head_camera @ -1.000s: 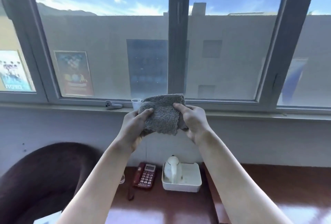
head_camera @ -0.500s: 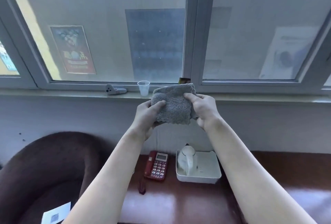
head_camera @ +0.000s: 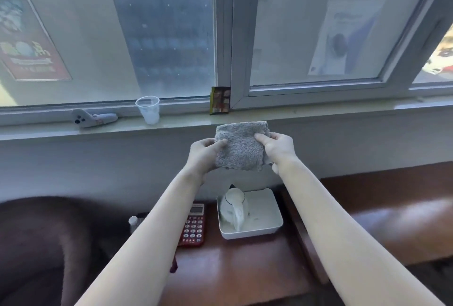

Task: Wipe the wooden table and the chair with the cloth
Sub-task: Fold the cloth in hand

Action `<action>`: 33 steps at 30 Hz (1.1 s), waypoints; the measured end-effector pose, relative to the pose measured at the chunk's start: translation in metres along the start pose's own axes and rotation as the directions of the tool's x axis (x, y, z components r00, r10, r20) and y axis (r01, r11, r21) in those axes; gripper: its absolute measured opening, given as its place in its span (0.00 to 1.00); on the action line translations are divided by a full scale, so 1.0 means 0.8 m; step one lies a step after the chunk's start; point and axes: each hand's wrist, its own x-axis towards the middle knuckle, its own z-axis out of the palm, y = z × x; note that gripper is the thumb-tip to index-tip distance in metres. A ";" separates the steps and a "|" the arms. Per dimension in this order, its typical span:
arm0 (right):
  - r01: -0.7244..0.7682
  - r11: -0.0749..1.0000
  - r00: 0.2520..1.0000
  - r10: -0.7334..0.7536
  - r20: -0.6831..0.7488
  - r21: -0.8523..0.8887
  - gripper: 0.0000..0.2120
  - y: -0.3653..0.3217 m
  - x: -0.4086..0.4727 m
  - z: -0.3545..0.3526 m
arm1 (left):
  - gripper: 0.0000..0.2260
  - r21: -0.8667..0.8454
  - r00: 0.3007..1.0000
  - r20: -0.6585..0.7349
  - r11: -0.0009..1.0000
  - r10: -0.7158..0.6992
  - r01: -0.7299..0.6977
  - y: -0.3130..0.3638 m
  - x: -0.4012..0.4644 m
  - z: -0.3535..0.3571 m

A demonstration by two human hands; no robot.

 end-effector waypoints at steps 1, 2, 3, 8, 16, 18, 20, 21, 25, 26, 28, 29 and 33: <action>-0.006 1.000 1.000 0.005 -0.023 -0.011 0.09 0.007 0.013 -0.003 | 0.08 0.011 1.000 0.013 1.000 -0.010 0.010 -0.009 0.014 0.006; -0.011 1.000 0.999 0.010 -0.043 -0.023 0.10 0.015 0.025 -0.006 | 0.08 0.022 0.999 0.023 0.999 -0.025 0.025 -0.018 0.027 0.012; -0.016 0.999 0.998 0.014 -0.057 -0.032 0.10 0.022 0.036 -0.010 | 0.08 0.034 0.999 0.031 0.999 -0.042 0.041 -0.027 0.037 0.018; -0.052 0.994 0.996 0.045 -0.080 -0.093 0.10 0.061 0.089 -0.039 | 0.07 0.064 0.991 0.031 0.989 -0.132 0.130 -0.071 0.082 0.056; -0.182 0.963 0.983 0.176 -0.050 -0.200 0.08 0.137 0.195 -0.108 | 0.07 0.117 0.965 -0.081 0.959 -0.249 0.257 -0.166 0.148 0.138; -0.200 0.951 0.980 0.195 -0.041 -0.234 0.14 0.158 0.224 -0.124 | 0.07 0.106 0.952 -0.133 0.951 -0.275 0.290 -0.197 0.163 0.162; -0.202 0.938 0.979 0.199 -0.039 -0.282 0.18 0.186 0.249 -0.139 | 0.08 0.094 0.934 -0.190 0.941 -0.302 0.324 -0.231 0.175 0.181; -0.205 0.931 0.979 0.202 -0.041 -0.301 0.14 0.199 0.259 -0.145 | 0.09 0.100 0.925 -0.228 0.938 -0.304 0.333 -0.248 0.180 0.189; -0.242 0.901 0.969 0.247 -0.034 -0.361 0.05 0.269 0.288 -0.166 | 0.14 0.220 0.892 -0.371 0.909 -0.257 0.354 -0.306 0.185 0.211; -0.254 0.892 0.966 0.256 -0.044 -0.374 0.03 0.286 0.291 -0.170 | 0.13 0.242 0.882 -0.404 0.902 -0.242 0.358 -0.321 0.186 0.215; -0.285 0.875 0.958 0.276 -0.081 -0.392 0.07 0.318 0.299 -0.174 | 0.08 0.269 0.869 -0.437 0.888 -0.232 0.372 -0.351 0.191 0.221; -0.299 0.871 0.954 0.285 -0.095 -0.390 0.07 0.334 0.302 -0.175 | 0.07 0.295 0.869 -0.440 0.878 -0.225 0.377 -0.366 0.193 0.224; -0.299 0.857 0.954 0.283 -0.102 -0.419 0.05 0.404 0.324 -0.173 | 0.07 0.405 0.880 -0.424 0.825 -0.212 0.394 -0.430 0.211 0.225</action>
